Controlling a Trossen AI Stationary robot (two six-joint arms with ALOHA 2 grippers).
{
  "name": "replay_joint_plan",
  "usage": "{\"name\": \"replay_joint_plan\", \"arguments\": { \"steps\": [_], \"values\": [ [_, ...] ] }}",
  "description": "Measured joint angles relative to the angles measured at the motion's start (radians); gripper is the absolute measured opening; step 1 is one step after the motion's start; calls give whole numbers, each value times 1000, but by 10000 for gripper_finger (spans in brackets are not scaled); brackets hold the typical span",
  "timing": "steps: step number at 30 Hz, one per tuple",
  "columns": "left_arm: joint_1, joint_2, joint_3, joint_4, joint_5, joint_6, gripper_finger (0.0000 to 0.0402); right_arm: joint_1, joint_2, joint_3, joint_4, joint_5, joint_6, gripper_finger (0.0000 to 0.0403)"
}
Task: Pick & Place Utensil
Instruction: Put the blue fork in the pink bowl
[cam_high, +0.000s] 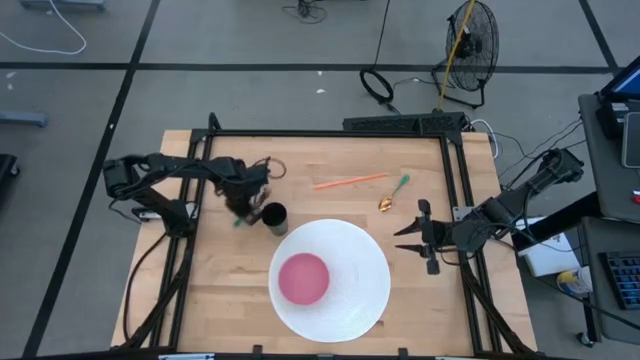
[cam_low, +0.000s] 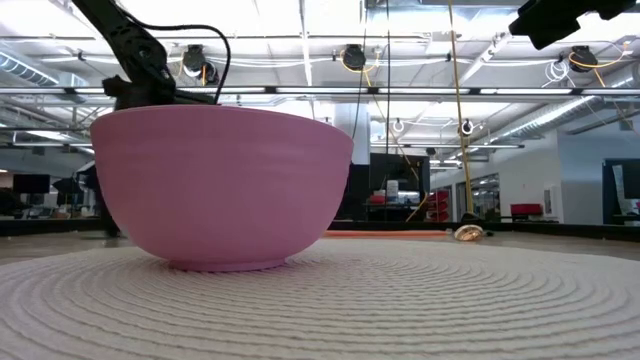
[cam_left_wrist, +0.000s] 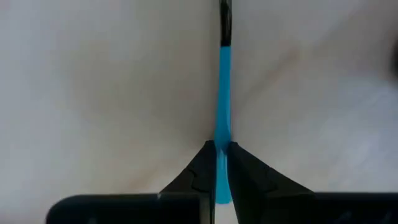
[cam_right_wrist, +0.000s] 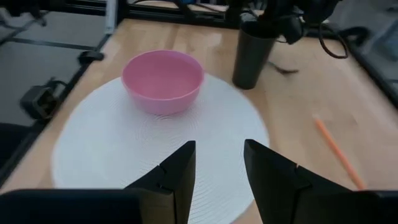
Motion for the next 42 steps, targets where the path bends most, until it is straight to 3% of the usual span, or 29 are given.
{"name": "replay_joint_plan", "arguments": {
  "steps": [5,11,21,28,32,36,42],
  "values": [
    [-57,-40,-11,-171,-40,-80,29,0,0,0,3,-25,1,130],
    [-120,-67,-70,-109,-51,-128,29,0,0,0,8,-24,-4,130],
    [-134,-100,-78,-43,-65,-121,30,0,0,0,42,-25,-8,130],
    [-133,-257,-77,-63,-218,-197,31,0,0,0,52,-25,-31,130],
    [-133,-335,-76,-144,-252,-254,34,0,0,0,52,-25,-31,130],
    [-133,-369,-76,-217,-276,-308,60,0,0,0,51,-25,-31,130],
    [-133,-361,-76,-212,-273,-318,138,0,0,0,51,-25,-31,130]
  ]
}}
